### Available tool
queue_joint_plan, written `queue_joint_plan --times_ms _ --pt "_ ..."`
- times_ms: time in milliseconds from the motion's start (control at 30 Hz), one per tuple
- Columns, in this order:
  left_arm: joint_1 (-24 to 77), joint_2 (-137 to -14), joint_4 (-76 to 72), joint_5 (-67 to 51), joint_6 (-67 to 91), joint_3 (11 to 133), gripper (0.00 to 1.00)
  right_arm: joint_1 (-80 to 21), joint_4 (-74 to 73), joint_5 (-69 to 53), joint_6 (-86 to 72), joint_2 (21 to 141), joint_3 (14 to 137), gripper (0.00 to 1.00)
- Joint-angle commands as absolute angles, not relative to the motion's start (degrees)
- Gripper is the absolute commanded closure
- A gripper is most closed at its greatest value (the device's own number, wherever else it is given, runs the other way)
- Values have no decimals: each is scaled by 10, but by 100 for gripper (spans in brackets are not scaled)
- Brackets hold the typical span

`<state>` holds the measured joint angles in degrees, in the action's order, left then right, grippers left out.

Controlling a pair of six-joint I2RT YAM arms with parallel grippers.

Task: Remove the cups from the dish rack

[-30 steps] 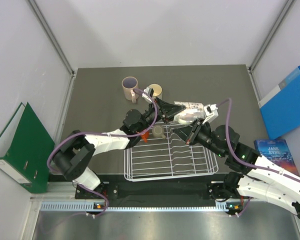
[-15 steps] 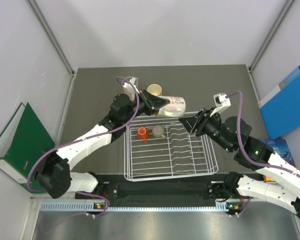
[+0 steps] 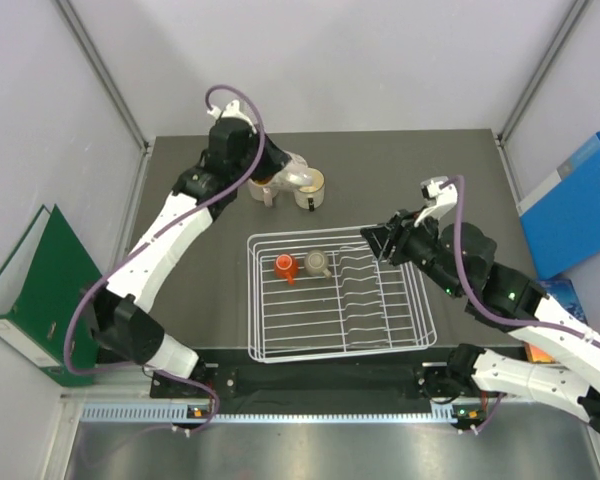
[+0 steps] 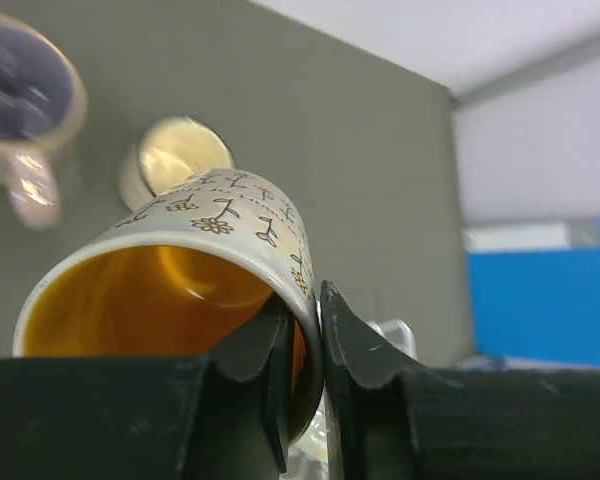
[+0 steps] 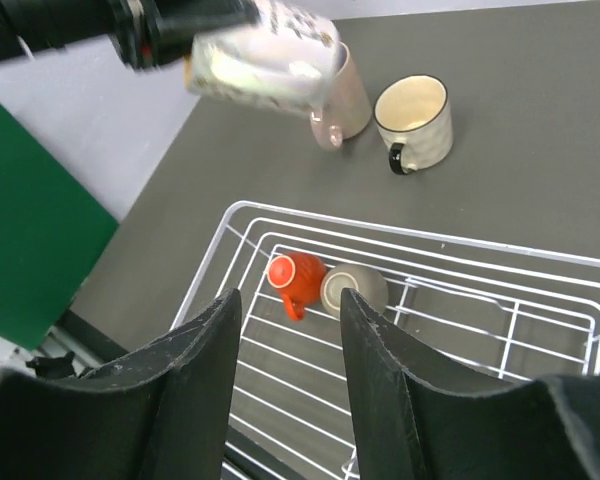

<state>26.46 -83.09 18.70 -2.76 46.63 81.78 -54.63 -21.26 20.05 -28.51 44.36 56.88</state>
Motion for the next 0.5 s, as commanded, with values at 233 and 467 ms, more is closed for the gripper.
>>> queue_joint_plan --times_ms 233,467 --pt "217 -1008 517 261 315 1120 100 -546 -245 242 -227 478 617 55" --pt "185 -1056 566 304 282 1187 100 -547 -244 229 -222 473 598 55"
